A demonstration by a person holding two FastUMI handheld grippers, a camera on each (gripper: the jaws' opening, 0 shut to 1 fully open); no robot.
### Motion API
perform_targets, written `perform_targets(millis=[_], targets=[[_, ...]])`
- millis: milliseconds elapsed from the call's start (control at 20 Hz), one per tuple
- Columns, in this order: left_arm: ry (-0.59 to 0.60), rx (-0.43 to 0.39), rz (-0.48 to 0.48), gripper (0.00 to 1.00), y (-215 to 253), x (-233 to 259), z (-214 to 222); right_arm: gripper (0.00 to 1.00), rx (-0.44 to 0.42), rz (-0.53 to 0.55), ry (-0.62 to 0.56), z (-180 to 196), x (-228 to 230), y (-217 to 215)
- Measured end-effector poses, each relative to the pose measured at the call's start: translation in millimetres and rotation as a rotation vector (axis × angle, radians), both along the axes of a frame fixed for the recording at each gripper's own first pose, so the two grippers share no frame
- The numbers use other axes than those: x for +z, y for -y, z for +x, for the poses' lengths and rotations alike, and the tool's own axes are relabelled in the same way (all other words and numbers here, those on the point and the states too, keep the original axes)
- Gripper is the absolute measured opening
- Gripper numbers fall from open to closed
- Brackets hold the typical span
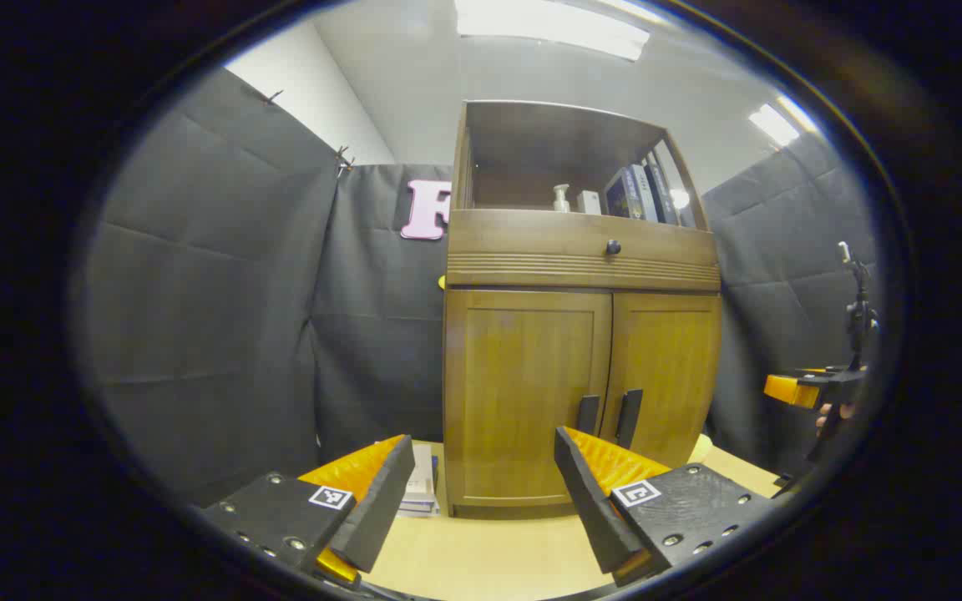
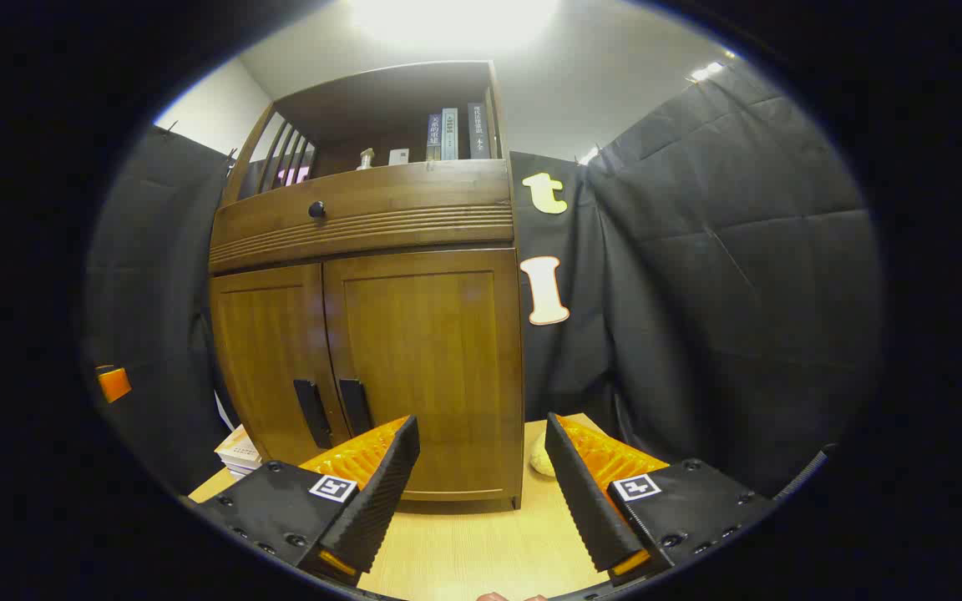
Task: Open the right door of the double-door shoe cabinet with the right hand, and open the left door with the left hand.
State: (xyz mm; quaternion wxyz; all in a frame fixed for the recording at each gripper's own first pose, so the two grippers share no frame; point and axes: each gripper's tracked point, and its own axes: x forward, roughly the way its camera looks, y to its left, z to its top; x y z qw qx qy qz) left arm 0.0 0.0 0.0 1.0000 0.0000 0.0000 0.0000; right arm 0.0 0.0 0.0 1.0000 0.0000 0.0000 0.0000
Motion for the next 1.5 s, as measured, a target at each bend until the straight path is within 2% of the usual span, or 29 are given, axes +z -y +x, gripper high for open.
perform_targets(millis=[50, 250, 300, 350, 400, 500, 550, 700, 800, 900, 1050, 1100, 1200, 1300, 1500], targets=[[-0.003, -0.002, -0.002, 0.98, 0, 0, 0, 0.95, -0.001, -0.003, -0.002, 0, 1, 0], [-0.008, 0.003, 0.002, 0.98, 0, -1, 1, 0.95, -0.004, 0.001, 0.0, -5, 3, -5], [-0.011, 0.004, -0.005, 0.98, 0, -3, -1, 0.92, -0.002, 0.0, -0.005, -8, 0, -8], [-0.012, 0.004, -0.011, 0.98, 0, -2, -2, 0.95, 0.0, -0.001, -0.008, -10, -1, -10], [-0.012, 0.004, -0.016, 0.98, 0, -3, -2, 0.92, 0.001, -0.001, -0.011, -11, -1, -12], [-0.018, 0.004, -0.015, 0.98, 0, -4, -1, 0.92, 0.001, -0.001, -0.019, -11, -2, -12], [-0.019, 0.006, -0.012, 0.98, -1, -3, -1, 0.95, 0.003, 0.001, -0.023, -11, -2, -14], [-0.013, 0.005, -0.013, 0.98, 0, -3, -2, 0.92, 0.004, 0.003, -0.02, -9, 3, -17], [-0.011, 0.005, -0.02, 0.98, 0, -3, -3, 0.95, 0.002, 0.002, -0.025, -7, 4, -21], [-0.014, 0.009, -0.026, 0.98, -1, -3, -3, 0.92, 0.01, 0.007, -0.026, -4, 7, -26], [-0.026, 0.021, -0.037, 0.98, -2, -4, -3, 0.92, 0.019, -0.001, -0.007, 5, 17, -34], [-0.03, 0.026, -0.042, 0.98, -2, -4, -3, 0.95, 0.027, -0.007, -0.003, 9, 20, -39], [-0.039, 0.039, -0.054, 0.98, -4, -6, -3, 0.92, 0.038, -0.013, -0.008, 19, 23, -46], [-0.045, 0.051, -0.058, 0.98, -5, -7, -4, 0.95, 0.068, -0.004, -0.01, 28, 28, -59], [-0.048, 0.073, -0.044, 0.96, -7, -5, -4, 0.95, 0.123, -0.029, 0.008, 55, 38, -88]])
